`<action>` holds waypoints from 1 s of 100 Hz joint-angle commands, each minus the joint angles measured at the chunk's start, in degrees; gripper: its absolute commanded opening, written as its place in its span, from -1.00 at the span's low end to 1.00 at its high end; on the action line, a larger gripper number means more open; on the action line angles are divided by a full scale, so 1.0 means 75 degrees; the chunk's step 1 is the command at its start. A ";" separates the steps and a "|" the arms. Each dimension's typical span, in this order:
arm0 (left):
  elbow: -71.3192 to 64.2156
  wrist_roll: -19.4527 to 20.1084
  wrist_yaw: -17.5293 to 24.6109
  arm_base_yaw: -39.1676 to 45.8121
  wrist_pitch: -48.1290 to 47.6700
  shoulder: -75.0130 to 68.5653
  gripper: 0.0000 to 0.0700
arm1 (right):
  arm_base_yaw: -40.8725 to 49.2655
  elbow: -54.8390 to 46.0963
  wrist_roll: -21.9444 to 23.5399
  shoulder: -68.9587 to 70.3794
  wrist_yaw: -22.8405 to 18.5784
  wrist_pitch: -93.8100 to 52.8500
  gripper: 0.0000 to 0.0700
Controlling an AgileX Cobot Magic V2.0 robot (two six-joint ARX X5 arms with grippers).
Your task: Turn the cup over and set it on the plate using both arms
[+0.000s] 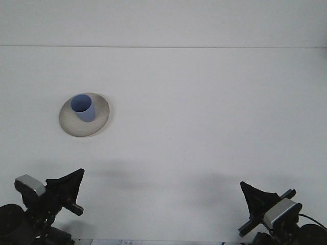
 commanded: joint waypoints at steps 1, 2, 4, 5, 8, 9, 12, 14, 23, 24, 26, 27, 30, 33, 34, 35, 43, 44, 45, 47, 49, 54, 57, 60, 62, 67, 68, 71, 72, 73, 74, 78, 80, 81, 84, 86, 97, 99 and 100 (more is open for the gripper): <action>0.0108 0.0117 -0.0009 0.0038 0.0242 -0.0090 -0.96 | 0.0070 0.0050 0.0050 0.0038 -0.0015 0.0096 -0.98; 0.0102 0.0224 -0.0009 0.0052 0.0277 -0.0105 -0.96 | 0.0070 0.0050 0.0050 0.0038 -0.0015 0.0096 -0.98; 0.0073 0.0545 -0.0015 0.0096 0.0370 -0.0137 -0.96 | 0.0070 0.0050 0.0050 0.0038 -0.0015 0.0096 -0.98; 0.0052 0.0688 -0.0015 0.0117 0.0417 -0.0152 -0.96 | 0.0070 0.0050 0.0050 0.0038 -0.0015 0.0096 -0.98; -0.0055 0.1005 -0.0015 0.0201 0.0589 -0.0210 -0.96 | 0.0070 0.0050 0.0050 0.0038 -0.0015 0.0096 -0.98; -0.0102 0.1087 -0.0015 0.0230 0.0647 -0.0233 -0.96 | 0.0070 0.0050 0.0050 0.0038 -0.0015 0.0096 -0.98; -0.0277 0.1384 -0.0026 0.0350 0.0836 -0.0303 -0.96 | 0.0070 0.0050 0.0050 0.0038 -0.0015 0.0096 -0.98; -0.0417 0.1597 -0.0047 0.0440 0.0962 -0.0356 -0.96 | 0.0070 0.0050 0.0050 0.0038 -0.0015 0.0096 -0.98; -0.1317 0.2369 -0.0210 0.0909 0.1749 -0.0615 -0.96 | 0.0070 0.0050 0.0050 0.0038 -0.0015 0.0096 -0.98; -0.1422 0.2425 -0.0254 0.0956 0.1836 -0.0641 -0.96 | 0.0070 0.0050 0.0050 0.0038 -0.0015 0.0099 -0.98; -0.1664 0.2500 -0.0356 0.1055 0.2043 -0.0702 -0.96 | 0.0070 0.0050 0.0050 0.0035 -0.0015 0.0096 -0.98; -0.1789 0.2538 -0.0425 0.1102 0.2145 -0.0734 -0.96 | 0.0070 0.0050 0.0050 0.0038 -0.0015 0.0096 -0.98; -0.2154 0.2646 -0.0656 0.1236 0.2425 -0.0828 -0.96 | 0.0070 0.0050 0.0050 0.0038 -0.0012 0.0099 -0.98; -0.2524 0.2719 -0.0944 0.1367 0.2675 -0.0924 -0.96 | 0.0070 0.0050 0.0050 0.0038 -0.0015 0.0099 -0.98; -0.2640 0.2734 -0.1040 0.1411 0.2751 -0.0953 -0.96 | 0.0070 0.0050 0.0050 0.0038 -0.0015 0.0099 -0.98; -0.2760 0.2748 -0.1142 0.1451 0.2830 -0.0985 -0.96 | 0.0070 0.0050 0.0050 0.0038 -0.0015 0.0099 -0.98; -0.3608 0.2766 -0.1705 0.1737 0.3334 -0.1174 -0.96 | 0.0070 0.0050 0.0050 0.0035 -0.0015 0.0099 -0.98; -0.3704 0.2763 -0.1743 0.1769 0.3392 -0.1192 -0.96 | 0.0070 0.0050 0.0050 0.0038 -0.0015 0.0099 -0.98; -0.3797 0.2763 -0.1772 0.1798 0.3450 -0.1209 -0.96 | 0.0070 0.0050 0.0050 0.0035 -0.0015 0.0099 -0.98; -0.3966 0.2763 -0.1816 0.1853 0.3541 -0.1241 -0.96 | 0.0070 0.0050 0.0050 0.0038 -0.0015 0.0099 -0.98; -0.4127 0.2763 -0.1833 0.1900 0.3634 -0.1274 -0.96 | 0.0070 0.0050 0.0050 0.0038 -0.0015 0.0099 -0.98; -0.4485 0.2766 -0.1833 0.1993 0.3850 -0.1332 -0.96 | 0.0070 0.0050 0.0050 0.0035 -0.0015 0.0099 -0.98; -0.4660 0.2760 -0.1833 0.2031 0.3993 -0.1355 -0.96 | 0.0070 0.0050 0.0050 0.0038 -0.0015 0.0099 -0.98; -0.4809 0.2748 -0.1833 0.2060 0.4077 -0.1393 -0.96 | 0.0070 0.0050 0.0050 0.0038 -0.0015 0.0099 -0.98; -0.4893 0.2734 -0.1833 0.2078 0.4109 -0.1416 -0.96 | 0.0070 0.0050 0.0050 0.0038 -0.0015 0.0099 -0.98; -0.5074 0.2696 -0.1833 0.2116 0.4234 -0.1475 -0.96 | 0.0070 0.0050 0.0050 0.0038 -0.0015 0.0099 -0.98; -0.5109 0.2678 -0.1833 0.2122 0.4272 -0.1489 -0.96 | 0.0070 0.0050 0.0050 0.0038 -0.0015 0.0099 -0.98; -0.5208 0.2611 -0.1833 0.2145 0.4392 -0.1536 -0.96 | 0.0070 0.0050 0.0050 0.0035 -0.0015 0.0099 -0.98; -0.5243 0.2585 -0.1836 0.2151 0.4430 -0.1550 -0.96 | 0.0070 0.0050 0.0050 0.0038 -0.0015 0.0099 -0.98; -0.5272 0.2565 -0.1842 0.2157 0.4456 -0.1571 -0.96 | 0.0070 0.0050 0.0050 0.0038 -0.0015 0.0099 -0.98; -0.5298 0.2553 -0.1853 0.2162 0.4470 -0.1591 -0.96 | 0.0070 0.0050 0.0050 0.0035 -0.0015 0.0099 -0.98; -0.5391 0.2489 -0.1856 0.2189 0.4497 -0.1673 -0.96 | 0.0070 0.0050 0.0050 0.0038 -0.0015 0.0099 -0.98; -0.5438 0.2451 -0.1859 0.2200 0.4494 -0.1711 -0.96 | 0.0070 0.0050 0.0050 0.0035 -0.0015 0.0099 -0.98; -0.5461 0.2425 -0.1859 0.2206 0.4494 -0.1734 -0.96 | 0.0070 0.0050 0.0050 0.0038 -0.0015 0.0099 -0.98; -0.5537 0.2361 -0.1859 0.2224 0.4494 -0.1801 -0.96 | 0.0070 0.0050 0.0050 0.0035 -0.0015 0.0099 -0.98; -0.5598 0.2326 -0.1859 0.2235 0.4503 -0.1845 -0.96 | 0.0070 0.0050 0.0050 0.0038 -0.0015 0.0099 -0.98; -0.5613 0.2218 -0.1862 0.2241 0.4427 -0.1833 -0.96 | 0.0070 0.0050 0.0050 0.0035 -0.0015 0.0108 -0.98; -0.5613 0.2218 -0.1862 0.2241 0.4433 -0.1833 -0.96 | 0.0070 0.0050 0.0050 0.0035 -0.0015 0.0114 -0.98; -0.5613 0.2218 -0.1862 0.2238 0.4435 -0.1833 -0.96 | 0.0070 0.0050 0.0050 0.0035 -0.0015 0.0117 -0.98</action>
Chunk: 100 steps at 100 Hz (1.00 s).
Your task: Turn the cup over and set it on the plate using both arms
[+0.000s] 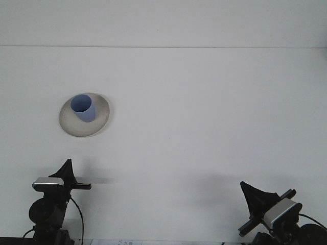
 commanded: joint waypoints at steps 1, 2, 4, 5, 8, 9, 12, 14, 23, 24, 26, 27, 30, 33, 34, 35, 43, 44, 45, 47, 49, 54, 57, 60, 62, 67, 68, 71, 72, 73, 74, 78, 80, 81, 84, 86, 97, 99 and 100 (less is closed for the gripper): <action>-0.0152 -0.0131 -0.0026 0.0017 0.0087 -0.0012 -0.96 | 0.0070 0.0050 0.0050 0.0035 -0.0015 0.0114 -0.98; -0.0152 -0.0146 -0.0023 0.0017 0.0087 -0.0012 -0.96 | 0.0070 0.0050 0.0050 0.0035 -0.0015 0.0114 -0.98; -0.0152 -0.0149 -0.0017 0.0012 0.0087 -0.0012 -0.96 | 0.0070 0.0050 0.0050 0.0035 -0.0015 0.0114 -0.98; -0.0152 -0.0149 -0.0017 0.0012 0.0085 -0.0012 -0.96 | 0.0070 0.0050 0.0050 0.0035 -0.0015 0.0114 -0.98; -0.0152 -0.0149 -0.0017 0.0012 0.0085 -0.0012 -0.96 | 0.0070 0.0050 0.0050 0.0035 -0.0015 0.0117 -0.98; -0.0152 -0.0149 -0.0017 0.0012 0.0087 -0.0012 -0.96 | 0.0070 0.0050 0.0050 0.0035 -0.0015 0.0117 -0.98; -0.0152 -0.0149 -0.0017 0.0012 0.0087 -0.0012 -0.96 | 0.0070 0.0050 0.0050 0.0035 -0.0015 0.0117 -0.98; -0.0152 -0.0149 -0.0017 0.0015 0.0085 -0.0012 -0.96 | 0.0070 0.0050 0.0050 0.0035 -0.0015 0.0117 -0.98; -0.0152 -0.0149 -0.0017 0.0015 0.0085 -0.0012 -0.96 | 0.0070 0.0050 0.0050 0.0035 -0.0015 0.0117 -0.98; -0.0152 -0.0149 -0.0017 0.0012 0.0085 -0.0012 -0.96 | 0.0070 0.0050 0.0050 0.0035 -0.0015 0.0117 -0.98; -0.0152 -0.0149 -0.0017 0.0012 0.0085 -0.0012 -0.96 | 0.0070 0.0050 0.0050 0.0035 -0.0015 0.0119 -0.98; -0.0152 -0.0149 -0.0017 0.0012 0.0082 -0.0012 -0.96 | 0.0070 0.0050 0.0050 0.0035 -0.0015 0.0117 -0.98; -0.0149 -0.0149 -0.0017 0.0015 0.0082 -0.0012 -0.96 | 0.0070 0.0050 0.0050 0.0035 -0.0015 0.0119 -0.98; -0.0149 -0.0149 -0.0017 0.0012 0.0082 -0.0012 -0.96 | 0.0070 0.0050 0.0050 0.0035 -0.0015 0.0119 -0.98; -0.0149 -0.0149 -0.0017 0.0012 0.0082 -0.0012 -0.96 | 0.0070 0.0050 0.0050 0.0035 -0.0015 0.0119 -0.98; -0.0149 -0.0149 -0.0017 0.0012 0.0082 -0.0012 -0.96 | 0.0070 0.0050 0.0050 0.0035 -0.0015 0.0119 -0.98; -0.0149 -0.0149 -0.0017 0.0012 0.0082 -0.0012 -0.96 | 0.0070 0.0050 0.0050 0.0035 -0.0015 0.0119 -0.98; -0.0149 -0.0149 -0.0017 0.0012 0.0082 -0.0012 -0.96 | 0.0070 0.0050 0.0050 0.0035 -0.0015 0.0119 -0.98; -0.0149 -0.0149 -0.0017 0.0012 0.0082 -0.0012 -0.96 | 0.0070 0.0050 0.0050 0.0035 -0.0015 0.0119 -0.98; -0.0149 -0.0149 -0.0017 0.0012 0.0082 -0.0012 -0.96 | 0.0070 0.0050 0.0050 0.0035 -0.0015 0.0119 -0.98; -0.0149 -0.0149 -0.0017 0.0012 0.0082 -0.0012 -0.96 | 0.0070 0.0050 0.0050 0.0035 -0.0015 0.0119 -0.98; -0.0149 -0.0149 -0.0017 0.0012 0.0082 -0.0012 -0.96 | 0.0070 0.0050 0.0050 0.0035 -0.0015 0.0119 -0.98; -0.0149 -0.0149 -0.0017 0.0015 0.0082 -0.0012 -0.96 | 0.0070 0.0050 0.0050 0.0035 -0.0015 0.0119 -0.98; -0.0149 -0.0149 -0.0017 0.0015 0.0082 -0.0012 -0.96 | 0.0070 0.0050 0.0050 0.0035 -0.0015 0.0119 -0.98; -0.0149 -0.0149 -0.0017 0.0012 0.0082 -0.0012 -0.96 | 0.0070 0.0050 0.0050 0.0035 -0.0015 0.0119 -0.98; -0.0149 -0.0149 -0.0017 0.0012 0.0082 -0.0012 -0.96 | 0.0070 0.0050 0.0050 0.0035 -0.0015 0.0119 -0.98; -0.0149 -0.0149 -0.0017 0.0012 0.0082 -0.0012 -0.96 | 0.0070 0.0050 0.0050 0.0035 -0.0015 0.0119 -0.98; -0.0149 -0.0149 -0.0017 0.0012 0.0082 -0.0012 -0.96 | 0.0070 0.0050 0.0050 0.0035 -0.0015 0.0119 -0.98; -0.0149 -0.0149 -0.0017 0.0012 0.0082 -0.0012 -0.96 | 0.0070 0.0050 0.0050 0.0035 -0.0015 0.0119 -0.98; -0.0149 -0.0149 -0.0017 0.0012 0.0082 -0.0012 -0.96 | 0.0070 0.0050 0.0050 0.0035 -0.0015 0.0119 -0.98; -0.0149 -0.0149 -0.0017 0.0012 0.0082 -0.0012 -0.96 | 0.0070 0.0050 0.0050 0.0035 -0.0015 0.0119 -0.98; -0.0149 -0.0149 -0.0017 0.0012 0.0082 -0.0012 -0.96 | 0.0070 0.0050 0.0050 0.0035 -0.0015 0.0119 -0.98; -0.0149 -0.0149 -0.0017 0.0012 0.0082 -0.0012 -0.96 | 0.0070 0.0050 0.0050 0.0035 -0.0015 0.0119 -0.98; -0.0149 -0.0149 -0.0017 0.0012 0.0082 -0.0012 -0.96 | 0.0070 0.0050 0.0050 0.0035 -0.0015 0.0119 -0.98; -0.0149 -0.0149 -0.0017 0.0015 0.0082 -0.0012 -0.96 | 0.0070 0.0050 0.0050 0.0035 -0.0015 0.0119 -0.98; -0.0149 -0.0149 -0.0017 0.0012 0.0082 -0.0012 -0.96 | 0.0070 0.0050 0.0047 0.0035 -0.0015 0.0122 -0.98; -0.0149 -0.0149 -0.0017 0.0015 0.0082 -0.0012 -0.96 | 0.0050 0.0050 -0.0108 0.0035 0.0382 0.0184 -0.98; -0.0149 -0.0149 -0.0017 0.0015 0.0082 -0.0012 -0.96 | 0.0006 0.0047 -0.0169 0.0035 0.0501 0.0184 -0.98; -0.0149 -0.0149 -0.0017 0.0012 0.0082 -0.0012 -0.96 | -0.0023 0.0047 -0.0189 0.0035 0.0542 0.0184 -0.98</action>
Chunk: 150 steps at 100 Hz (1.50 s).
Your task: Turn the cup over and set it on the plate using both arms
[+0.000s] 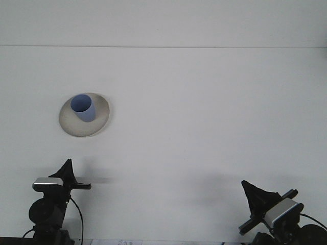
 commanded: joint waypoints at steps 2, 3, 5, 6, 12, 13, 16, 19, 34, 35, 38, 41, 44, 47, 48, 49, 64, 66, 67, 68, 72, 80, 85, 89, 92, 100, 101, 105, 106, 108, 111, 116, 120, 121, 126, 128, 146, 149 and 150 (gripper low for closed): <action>-0.0149 -0.0012 -0.0017 0.0015 0.0076 -0.0012 -0.96 | -0.0099 0.0044 -0.0189 0.0035 0.0326 0.0096 -0.98; -0.0149 -0.0012 -0.0017 0.0012 0.0076 -0.0012 -0.96 | -0.0149 0.0038 -0.0198 0.0035 0.0356 0.0102 -0.98; -0.0149 -0.0012 -0.0017 0.0012 0.0076 -0.0012 -0.96 | -0.0274 0.0015 -0.0219 0.0035 0.0367 0.0172 -0.98; -0.0149 -0.0012 -0.0017 0.0012 0.0076 -0.0012 -0.96 | -0.0347 -0.0003 -0.0230 0.0035 0.0367 0.0233 -0.98; -0.0149 -0.0012 -0.0017 0.0012 0.0076 -0.0012 -0.96 | -0.0953 -0.0207 -0.0408 0.0029 0.0341 0.0778 -0.98; -0.0149 -0.0012 -0.0017 0.0012 0.0076 -0.0012 -0.96 | -0.1061 -0.0251 -0.0434 0.0023 0.0341 0.0874 -0.98; -0.0149 -0.0012 -0.0017 0.0012 0.0076 -0.0012 -0.96 | -0.1463 -0.0423 -0.0484 0.0017 0.0341 0.1250 -0.98; -0.0149 -0.0012 -0.0017 0.0012 0.0076 -0.0012 -0.96 | -0.1894 -0.0629 -0.0536 0.0017 0.0326 0.1629 -0.98; -0.0149 -0.0012 -0.0017 0.0012 0.0076 -0.0012 -0.96 | -0.4173 -0.2011 -0.0632 -0.0032 -0.0883 0.3276 -0.98; -0.0149 -0.0012 -0.0017 0.0012 0.0076 -0.0012 -0.96 | -0.4307 -0.2107 -0.0632 -0.0038 -0.0997 0.3375 -0.98; -0.0149 -0.0012 -0.0017 0.0012 0.0076 -0.0012 -0.96 | -0.4721 -0.2430 -0.0627 -0.0082 -0.1341 0.3652 -0.98; -0.0149 -0.0012 -0.0017 0.0012 0.0076 -0.0012 -0.96 | -0.5077 -0.2742 -0.0621 -0.0143 -0.1620 0.3937 -0.98; -0.0149 -0.0012 -0.0017 0.0012 0.0076 -0.0012 -0.96 | -0.5386 -0.3054 -0.0609 -0.0221 -0.1851 0.4185 -0.98; -0.0149 -0.0012 -0.0017 0.0012 0.0076 -0.0012 -0.96 | -0.5625 -0.3346 -0.0606 -0.0303 -0.2008 0.4430 -0.98; -0.0149 -0.0012 -0.0017 0.0015 0.0076 -0.0012 -0.96 | -0.5697 -0.3448 -0.0609 -0.0332 -0.2055 0.4505 -0.98; -0.0149 -0.0012 -0.0017 0.0012 0.0076 -0.0012 -0.96 | -0.5747 -0.3520 -0.0612 -0.0356 -0.2084 0.4561 -0.98; -0.0149 -0.0012 -0.0017 0.0012 0.0076 -0.0012 -0.96 | -0.6280 -0.4593 -0.0606 -0.0691 -0.2142 0.5082 -0.98; -0.0149 -0.0012 -0.0017 0.0012 0.0076 -0.0012 -0.96 | -0.6324 -0.4695 -0.0603 -0.0717 -0.2154 0.5097 -0.98; -0.0149 -0.0012 -0.0017 0.0012 0.0076 -0.0012 -0.96 | -0.6344 -0.4739 -0.0600 -0.0711 -0.2157 0.5117 -0.98; -0.0149 -0.0012 -0.0017 0.0015 0.0073 -0.0012 -0.96 | -0.6359 -0.4788 -0.0597 -0.0711 -0.2168 0.5135 -0.98; -0.0149 -0.0012 -0.0017 0.0012 0.0076 -0.0012 -0.96 | -0.6417 -0.4963 -0.0580 -0.0711 -0.2259 0.5196 -0.98; -0.0149 -0.0012 -0.0017 0.0015 0.0076 -0.0012 -0.96 | -0.6510 -0.4995 -0.0583 -0.0711 -0.2328 0.4884 -0.98; -0.0149 -0.0012 -0.0017 0.0012 0.0073 -0.0012 -0.96 | -0.6543 -0.4995 -0.0583 -0.0711 -0.2320 0.4876 -0.98; -0.0149 -0.0012 -0.0017 0.0015 0.0073 -0.0012 -0.96 | -0.6563 -0.4995 -0.0583 -0.0711 -0.2328 0.4896 -0.98; -0.0149 -0.0012 -0.0017 0.0012 0.0073 -0.0012 -0.96 | -0.6575 -0.4995 -0.0580 -0.0711 -0.2337 0.4890 -0.98; -0.0149 -0.0012 -0.0017 0.0015 0.0073 -0.0012 -0.96 | -0.6586 -0.4995 -0.0525 -0.0711 -0.2460 0.4884 -0.98; -0.0149 -0.0012 -0.0017 0.0012 0.0073 -0.0012 -0.96 | -0.6586 -0.4995 -0.0525 -0.0711 -0.2474 0.4884 -0.98; -0.0149 -0.0012 -0.0017 0.0015 0.0073 -0.0012 -0.96 | -0.6586 -0.4995 -0.0513 -0.0711 -0.2483 0.4884 -0.98; -0.0149 -0.0012 -0.0017 0.0015 0.0073 -0.0012 -0.96 | -0.6586 -0.4995 -0.0522 -0.0711 -0.2483 0.4884 -0.98; -0.0149 -0.0012 -0.0017 0.0015 0.0073 -0.0012 -0.96 | -0.6586 -0.4995 -0.0527 -0.0711 -0.2471 0.4890 -0.98; -0.0149 -0.0012 -0.0017 0.0015 0.0073 -0.0012 -0.96 | -0.6586 -0.4995 -0.0527 -0.0711 -0.2465 0.4890 -0.98; -0.0149 -0.0012 -0.0017 0.0015 0.0073 -0.0012 -0.96 | -0.6586 -0.4995 -0.0527 -0.0711 -0.2463 0.4893 -0.98; -0.0149 -0.0012 -0.0017 0.0012 0.0073 -0.0012 -0.96 | -0.6586 -0.4995 -0.0527 -0.0711 -0.2463 0.4893 -0.98; -0.0149 -0.0012 -0.0017 0.0012 0.0073 -0.0012 -0.96 | -0.6586 -0.4995 -0.0525 -0.0711 -0.2463 0.4893 -0.98; -0.0149 -0.0012 -0.0017 0.0015 0.0073 -0.0012 -0.96 | -0.6586 -0.4995 -0.0527 -0.0711 -0.2463 0.4893 -0.98; -0.0149 -0.0012 -0.0017 0.0012 0.0073 -0.0012 -0.96 | -0.6586 -0.4995 -0.0527 -0.0711 -0.2463 0.4890 -0.98; -0.0149 -0.0012 -0.0017 0.0015 0.0073 -0.0012 -0.96 | -0.6586 -0.4995 -0.0527 -0.0711 -0.2463 0.4893 -0.98; -0.0149 -0.0012 -0.0017 0.0015 0.0073 -0.0012 -0.96 | -0.6586 -0.4995 -0.0527 -0.0711 -0.2463 0.4893 -0.98; -0.0149 -0.0012 -0.0017 0.0015 0.0073 -0.0012 -0.96 | -0.6586 -0.4995 -0.0527 -0.0711 -0.2463 0.4893 -0.98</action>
